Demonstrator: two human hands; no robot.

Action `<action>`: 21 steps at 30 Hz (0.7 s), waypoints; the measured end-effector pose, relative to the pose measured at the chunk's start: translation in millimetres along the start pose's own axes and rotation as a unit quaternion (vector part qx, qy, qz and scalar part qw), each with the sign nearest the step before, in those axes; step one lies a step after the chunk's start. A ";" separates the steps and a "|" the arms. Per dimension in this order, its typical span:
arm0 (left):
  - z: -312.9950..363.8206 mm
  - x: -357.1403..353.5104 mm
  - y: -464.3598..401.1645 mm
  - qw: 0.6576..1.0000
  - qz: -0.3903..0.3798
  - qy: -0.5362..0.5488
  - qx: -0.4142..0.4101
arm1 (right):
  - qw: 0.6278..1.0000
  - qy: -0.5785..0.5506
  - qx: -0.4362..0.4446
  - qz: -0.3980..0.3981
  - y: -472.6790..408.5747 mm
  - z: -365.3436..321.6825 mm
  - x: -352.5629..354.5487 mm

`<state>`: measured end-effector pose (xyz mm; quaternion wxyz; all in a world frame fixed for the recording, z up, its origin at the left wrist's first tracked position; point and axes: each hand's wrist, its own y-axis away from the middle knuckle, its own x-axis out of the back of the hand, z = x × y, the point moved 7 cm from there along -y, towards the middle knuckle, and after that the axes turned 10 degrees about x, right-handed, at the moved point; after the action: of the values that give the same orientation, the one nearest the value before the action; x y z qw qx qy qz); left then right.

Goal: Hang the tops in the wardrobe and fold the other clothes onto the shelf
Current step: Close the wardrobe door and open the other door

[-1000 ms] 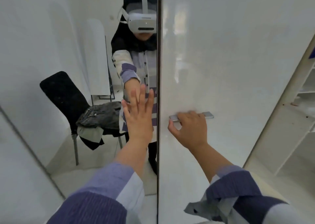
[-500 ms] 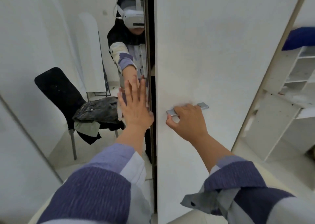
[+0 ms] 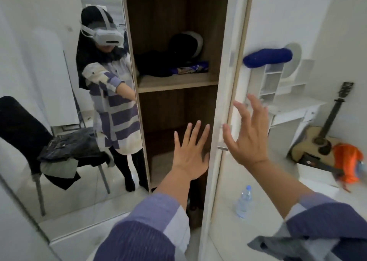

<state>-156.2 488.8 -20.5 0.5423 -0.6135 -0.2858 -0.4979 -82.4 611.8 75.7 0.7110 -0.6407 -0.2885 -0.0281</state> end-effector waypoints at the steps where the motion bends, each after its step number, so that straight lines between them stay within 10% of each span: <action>1: 16.0 -1.3 0.5 1.000 -0.007 0.008 -0.015 | 0.998 0.047 0.036 0.013 -9.8 -3.0 17.4; 6: 91.4 -5.7 0.6 0.997 -0.045 0.020 -0.067 | 0.902 0.303 0.275 -0.138 -37.9 -18.8 46.8; 13: 159.6 -23.9 -32.7 0.991 -0.080 0.081 -0.072 | 0.788 0.518 0.088 -0.321 -36.2 72.3 48.4; 21: 243.2 -24.4 -105.0 0.988 -0.043 0.110 -0.100 | 0.837 0.470 0.057 -0.274 -16.4 177.6 64.2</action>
<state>-184.9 750.5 17.5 0.4838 -0.5934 -0.1994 -0.6116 -102.2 794.8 121.2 0.7595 -0.4035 -0.0847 -0.5033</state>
